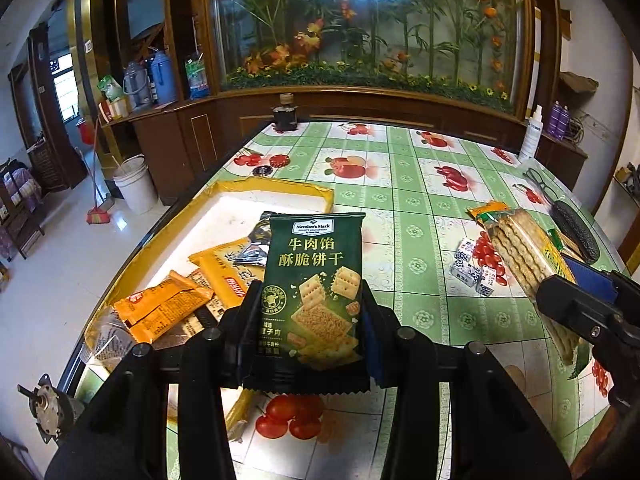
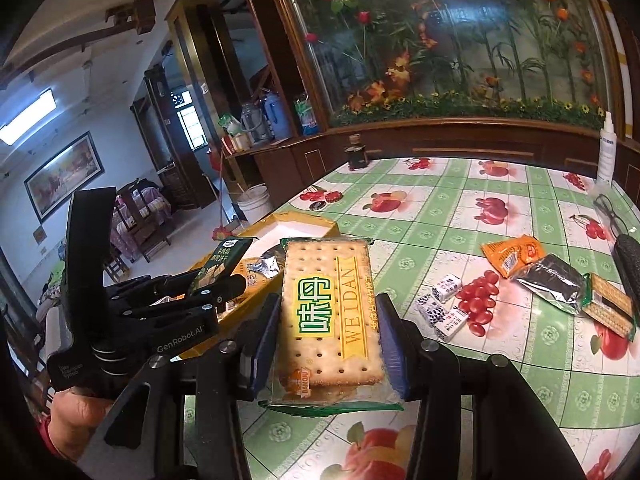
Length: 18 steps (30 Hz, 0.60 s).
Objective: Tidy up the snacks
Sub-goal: 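Carry the green cracker bag and WEIDAN biscuit pack over the white tray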
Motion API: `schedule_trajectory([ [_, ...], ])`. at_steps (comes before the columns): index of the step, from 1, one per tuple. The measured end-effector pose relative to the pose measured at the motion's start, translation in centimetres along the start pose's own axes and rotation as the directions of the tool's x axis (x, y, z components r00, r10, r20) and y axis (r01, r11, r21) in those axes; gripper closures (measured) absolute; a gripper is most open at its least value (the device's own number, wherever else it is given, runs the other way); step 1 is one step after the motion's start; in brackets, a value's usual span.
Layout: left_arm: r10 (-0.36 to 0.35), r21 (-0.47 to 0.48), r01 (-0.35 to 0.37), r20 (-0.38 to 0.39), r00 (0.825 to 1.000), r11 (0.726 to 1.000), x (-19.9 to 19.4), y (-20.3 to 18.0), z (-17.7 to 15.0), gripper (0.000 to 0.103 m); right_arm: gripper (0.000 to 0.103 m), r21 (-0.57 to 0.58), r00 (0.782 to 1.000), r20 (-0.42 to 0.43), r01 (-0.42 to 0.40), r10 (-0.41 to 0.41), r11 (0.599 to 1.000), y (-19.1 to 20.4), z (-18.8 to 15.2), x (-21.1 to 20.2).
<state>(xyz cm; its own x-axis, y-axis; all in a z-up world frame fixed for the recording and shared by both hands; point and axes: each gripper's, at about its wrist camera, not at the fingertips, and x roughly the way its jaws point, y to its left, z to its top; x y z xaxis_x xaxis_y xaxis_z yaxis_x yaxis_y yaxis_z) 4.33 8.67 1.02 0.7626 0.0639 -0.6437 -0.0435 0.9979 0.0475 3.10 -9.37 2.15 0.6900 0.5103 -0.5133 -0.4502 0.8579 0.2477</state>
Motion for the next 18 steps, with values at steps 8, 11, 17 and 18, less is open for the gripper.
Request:
schedule_trajectory([
  [8, 0.019, -0.026, -0.019, 0.019, 1.0, 0.999, -0.5, 1.4, -0.1, 0.061, 0.055, -0.021, 1.0, -0.007, -0.014, 0.014, 1.0, 1.2, 0.2, 0.8],
  [11, 0.027, -0.035, -0.026, 0.023, 0.999, 0.999, -0.6, 1.8, -0.2, 0.061, 0.055, -0.025, 1.0, -0.01, -0.025, 0.025, 0.999, 1.7, 0.2, 1.1],
  [17, 0.039, -0.055, -0.038, 0.026, 0.999, 0.998, -0.5, 2.9, -0.4, 0.061, 0.055, -0.044, 0.999, -0.021, -0.04, 0.039, 0.998, 2.8, 0.4, 2.0],
  [18, 0.041, -0.059, -0.039, 0.026, 0.999, 0.997, -0.5, 3.1, -0.4, 0.061, 0.055, -0.047, 0.999, -0.023, -0.043, 0.042, 0.998, 3.0, 0.4, 2.1],
])
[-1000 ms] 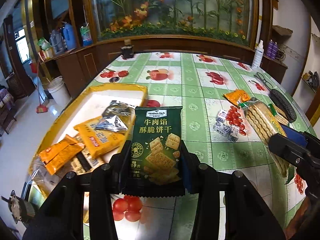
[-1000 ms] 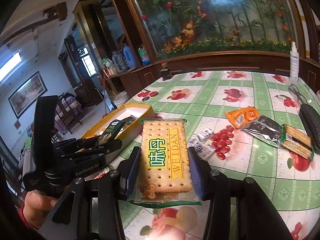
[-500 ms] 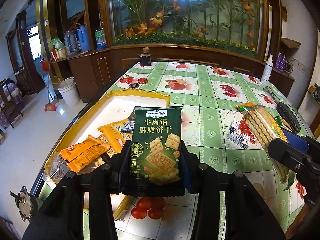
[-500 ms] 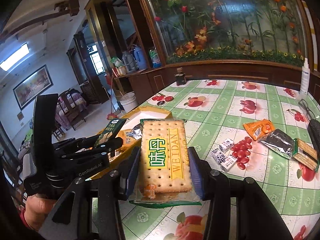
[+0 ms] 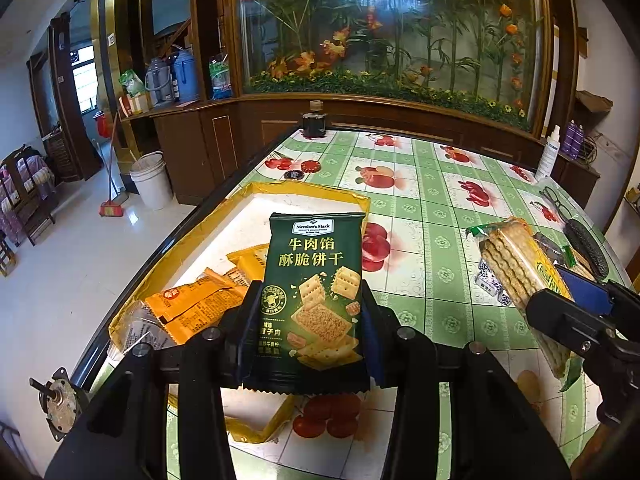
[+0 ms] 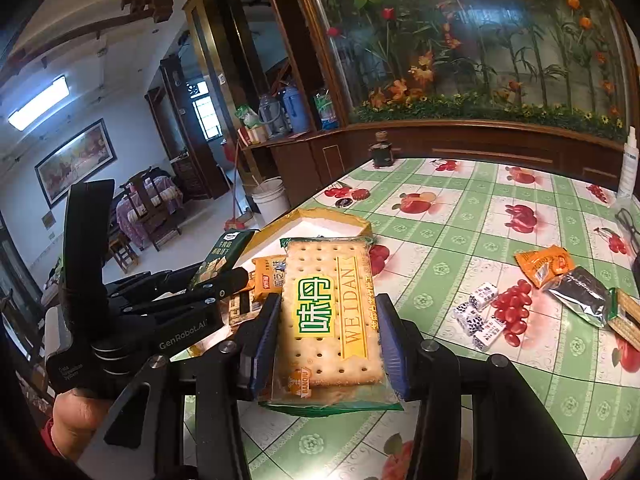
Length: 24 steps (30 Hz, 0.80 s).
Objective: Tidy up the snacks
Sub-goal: 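Carry the green cracker bag and WEIDAN biscuit pack over the white tray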
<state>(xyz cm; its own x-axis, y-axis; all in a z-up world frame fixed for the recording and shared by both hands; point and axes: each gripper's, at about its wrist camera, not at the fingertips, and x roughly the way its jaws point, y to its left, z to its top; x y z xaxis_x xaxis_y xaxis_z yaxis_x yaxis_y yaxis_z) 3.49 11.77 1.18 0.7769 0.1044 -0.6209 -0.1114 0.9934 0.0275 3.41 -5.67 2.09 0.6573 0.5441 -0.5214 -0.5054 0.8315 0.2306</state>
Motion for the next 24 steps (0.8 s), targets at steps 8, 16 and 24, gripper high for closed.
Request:
schedule_trajectory([
  [8, 0.007, -0.036, -0.007, 0.006, 1.0, 0.999, 0.0, 1.6, -0.2, 0.061, 0.055, -0.02, 0.999, -0.021, -0.026, 0.026, 0.999, 1.4, 0.4, 1.7],
  [16, 0.018, -0.07, -0.017, 0.006, 1.0, 0.997, 0.5, 3.2, -0.2, 0.061, 0.056, -0.027, 0.997, -0.047, -0.06, 0.059, 0.998, 2.5, 0.8, 3.9],
  [24, 0.036, -0.104, -0.036, -0.005, 0.999, 0.994, 1.2, 5.0, -0.6, 0.061, 0.056, -0.027, 0.993, -0.073, -0.097, 0.095, 0.995, 3.7, 1.2, 6.5],
])
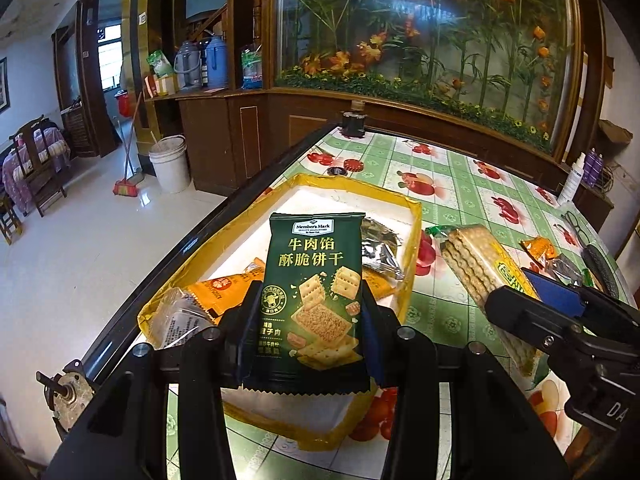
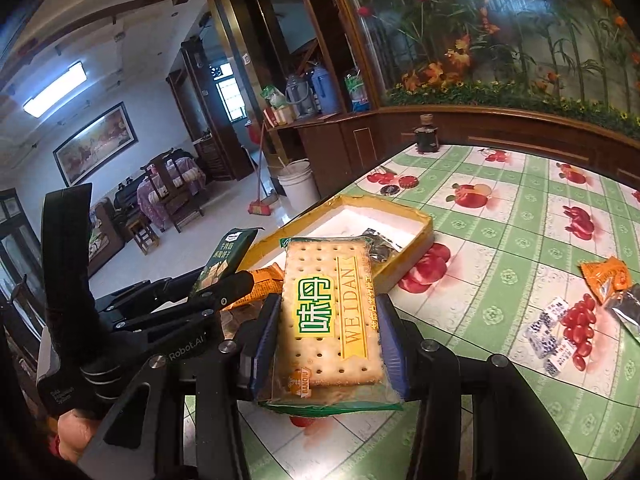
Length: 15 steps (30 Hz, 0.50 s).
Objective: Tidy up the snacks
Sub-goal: 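Carry the green cracker bag and WEIDAN biscuit pack over the white tray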
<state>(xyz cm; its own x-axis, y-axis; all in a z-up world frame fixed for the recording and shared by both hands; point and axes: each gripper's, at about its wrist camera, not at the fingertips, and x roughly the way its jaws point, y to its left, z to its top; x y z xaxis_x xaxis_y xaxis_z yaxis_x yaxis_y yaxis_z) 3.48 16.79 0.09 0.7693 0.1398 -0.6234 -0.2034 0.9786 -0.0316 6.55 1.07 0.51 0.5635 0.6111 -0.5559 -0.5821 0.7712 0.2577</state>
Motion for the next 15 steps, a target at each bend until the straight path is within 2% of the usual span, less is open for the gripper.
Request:
schedule_trajectory([
  [15, 0.025, -0.038, -0.027, -0.054, 0.998, 0.999, 2.6, 2.4, -0.5, 0.061, 0.056, 0.009, 0.998, -0.05, -0.044, 0.044, 0.999, 0.8, 1.4, 6.0],
])
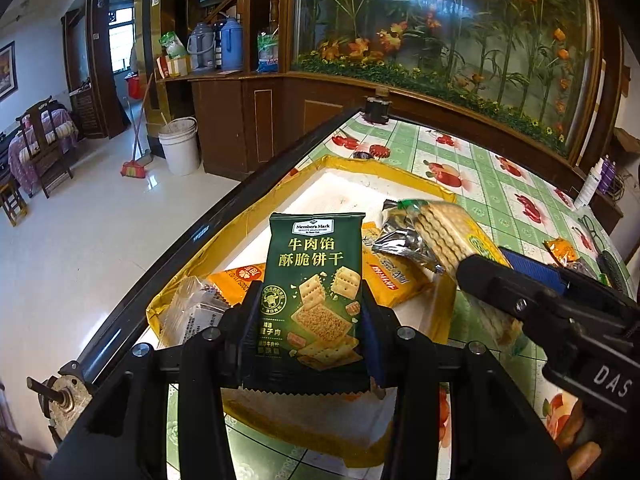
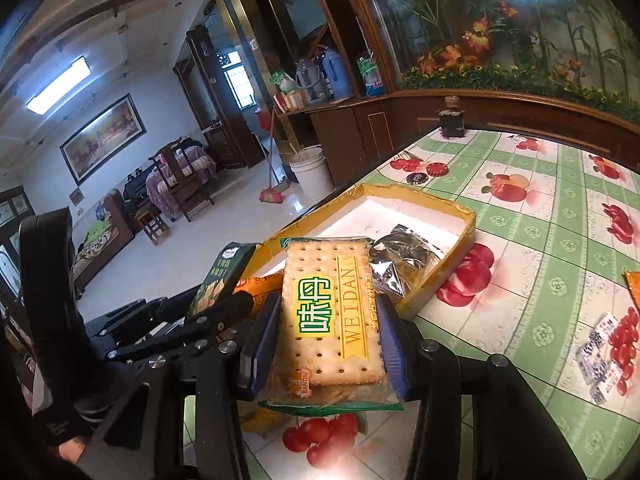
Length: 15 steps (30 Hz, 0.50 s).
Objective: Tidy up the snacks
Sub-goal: 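Carry the green cracker bag and WEIDAN biscuit pack over the white tray, then lower both packs into the tray and open both tools to release them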
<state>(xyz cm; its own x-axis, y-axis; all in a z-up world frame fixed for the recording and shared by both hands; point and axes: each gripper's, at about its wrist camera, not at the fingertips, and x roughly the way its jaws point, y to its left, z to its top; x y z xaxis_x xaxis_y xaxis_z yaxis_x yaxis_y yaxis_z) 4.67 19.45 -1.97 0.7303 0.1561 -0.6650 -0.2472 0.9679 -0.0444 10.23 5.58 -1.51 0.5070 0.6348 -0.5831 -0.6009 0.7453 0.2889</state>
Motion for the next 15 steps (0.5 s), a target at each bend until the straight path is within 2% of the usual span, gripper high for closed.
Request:
schedule_trajectory([
  [15, 0.017, -0.011, -0.017, -0.076, 0.997, 1.0, 3.5, 0.7, 0.0, 0.061, 0.055, 0.04, 0.999, -0.042, 0.006, -0.004, 0.999, -1.3, 1.5, 5.3],
])
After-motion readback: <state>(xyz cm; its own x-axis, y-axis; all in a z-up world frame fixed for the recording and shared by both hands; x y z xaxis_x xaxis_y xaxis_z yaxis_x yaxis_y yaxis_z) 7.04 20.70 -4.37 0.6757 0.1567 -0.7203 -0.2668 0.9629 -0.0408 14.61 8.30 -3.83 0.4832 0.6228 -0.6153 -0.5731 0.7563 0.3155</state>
